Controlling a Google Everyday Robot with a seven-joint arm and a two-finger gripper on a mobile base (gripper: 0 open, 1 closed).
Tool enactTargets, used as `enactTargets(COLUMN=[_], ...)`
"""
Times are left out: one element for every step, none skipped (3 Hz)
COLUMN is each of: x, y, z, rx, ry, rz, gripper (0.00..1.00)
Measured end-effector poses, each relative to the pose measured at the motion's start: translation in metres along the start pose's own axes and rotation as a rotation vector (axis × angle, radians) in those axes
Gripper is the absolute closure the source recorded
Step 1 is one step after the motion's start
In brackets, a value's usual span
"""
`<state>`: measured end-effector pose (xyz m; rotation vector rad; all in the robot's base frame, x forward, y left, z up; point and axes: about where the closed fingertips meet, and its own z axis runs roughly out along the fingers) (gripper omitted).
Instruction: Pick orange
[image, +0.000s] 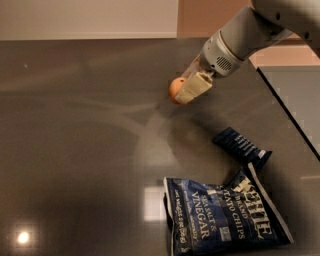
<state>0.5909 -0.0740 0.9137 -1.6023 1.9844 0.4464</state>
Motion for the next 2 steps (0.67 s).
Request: enactTargets(x=[0.0172, 0.0172], y=[-0.0059, -0.0058], z=[-0.0219, -0.0218], rx=[0.024, 0.024], ry=[0.004, 0.004], rz=[0.035, 0.035], gripper=[1.0, 1.0])
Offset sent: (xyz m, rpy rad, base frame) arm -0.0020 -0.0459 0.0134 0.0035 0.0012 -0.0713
